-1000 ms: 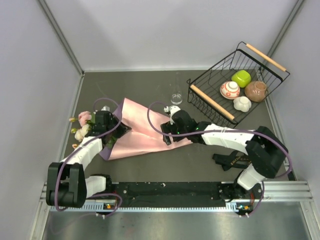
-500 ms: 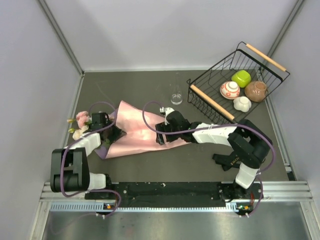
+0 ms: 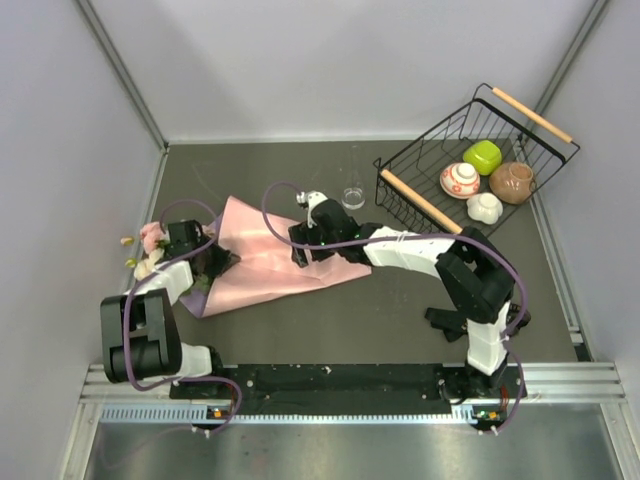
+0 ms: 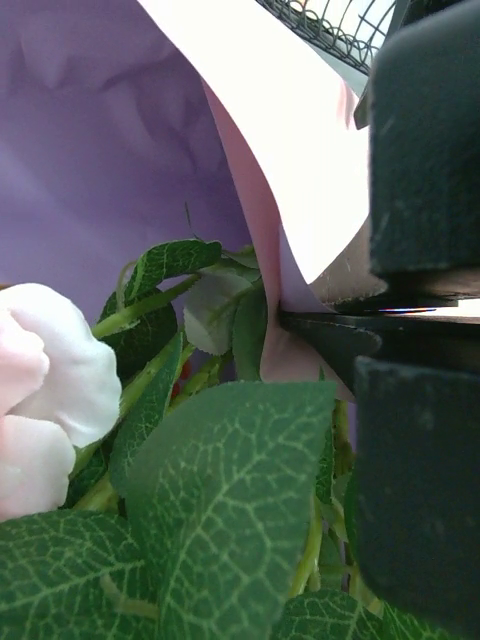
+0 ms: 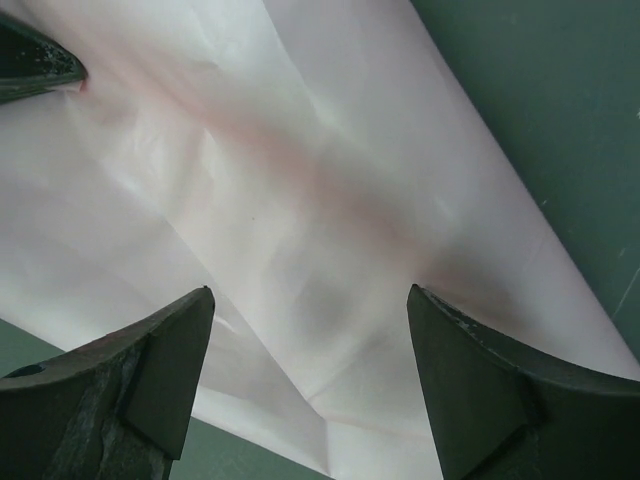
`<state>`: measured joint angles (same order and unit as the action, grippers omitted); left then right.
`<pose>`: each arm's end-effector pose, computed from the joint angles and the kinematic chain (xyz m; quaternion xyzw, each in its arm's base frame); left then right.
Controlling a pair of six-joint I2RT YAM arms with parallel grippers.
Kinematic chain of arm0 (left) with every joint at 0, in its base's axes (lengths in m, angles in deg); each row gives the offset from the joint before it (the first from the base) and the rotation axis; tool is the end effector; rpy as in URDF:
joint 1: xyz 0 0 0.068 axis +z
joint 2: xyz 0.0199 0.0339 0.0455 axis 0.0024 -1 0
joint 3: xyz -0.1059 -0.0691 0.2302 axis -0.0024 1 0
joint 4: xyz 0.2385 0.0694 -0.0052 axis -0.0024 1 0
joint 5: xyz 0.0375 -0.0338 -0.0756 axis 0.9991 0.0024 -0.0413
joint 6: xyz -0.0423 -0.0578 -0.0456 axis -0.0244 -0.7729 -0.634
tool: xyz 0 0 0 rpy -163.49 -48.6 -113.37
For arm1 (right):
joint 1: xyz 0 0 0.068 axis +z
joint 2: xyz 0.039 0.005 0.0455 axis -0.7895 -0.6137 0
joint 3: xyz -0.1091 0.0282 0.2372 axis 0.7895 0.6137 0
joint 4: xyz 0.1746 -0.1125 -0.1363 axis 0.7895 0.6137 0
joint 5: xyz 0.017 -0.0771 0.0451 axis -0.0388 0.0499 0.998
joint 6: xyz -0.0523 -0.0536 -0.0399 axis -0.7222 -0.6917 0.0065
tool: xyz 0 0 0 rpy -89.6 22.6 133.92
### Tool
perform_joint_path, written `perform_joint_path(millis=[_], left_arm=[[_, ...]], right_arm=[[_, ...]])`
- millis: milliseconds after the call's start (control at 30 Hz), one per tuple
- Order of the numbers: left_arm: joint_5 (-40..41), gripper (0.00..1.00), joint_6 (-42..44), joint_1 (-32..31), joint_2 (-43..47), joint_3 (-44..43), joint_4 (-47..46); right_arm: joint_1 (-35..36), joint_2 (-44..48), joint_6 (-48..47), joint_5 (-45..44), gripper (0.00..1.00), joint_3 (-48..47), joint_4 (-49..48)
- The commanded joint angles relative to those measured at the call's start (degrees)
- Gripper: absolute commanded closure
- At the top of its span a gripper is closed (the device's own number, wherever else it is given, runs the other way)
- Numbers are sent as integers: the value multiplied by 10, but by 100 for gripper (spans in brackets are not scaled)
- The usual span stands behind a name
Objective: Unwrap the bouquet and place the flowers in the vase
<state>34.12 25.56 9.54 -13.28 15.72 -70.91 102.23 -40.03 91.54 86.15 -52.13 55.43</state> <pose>0.2683 0.0242 0.1294 -0.4017 0.8417 -0.2357 0.2733 0.2795 0.3382 0.1654 -0.2383 0.8732 0.2589 0.3373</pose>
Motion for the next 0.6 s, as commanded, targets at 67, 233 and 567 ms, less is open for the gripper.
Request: perform_joint_path(millis=[67,233,567], left_arm=[[-21,100,-5,9,8,-33,-17],[-19,100,-16,9,30,-59,-23],[-29,100,-45,10,18,-127,-47]], right_arm=[[-3,44,-36,-34,20,-35,43],[-3,153,-34,-59,18,24,61],[-3,375,-37,-129,15,131,104]])
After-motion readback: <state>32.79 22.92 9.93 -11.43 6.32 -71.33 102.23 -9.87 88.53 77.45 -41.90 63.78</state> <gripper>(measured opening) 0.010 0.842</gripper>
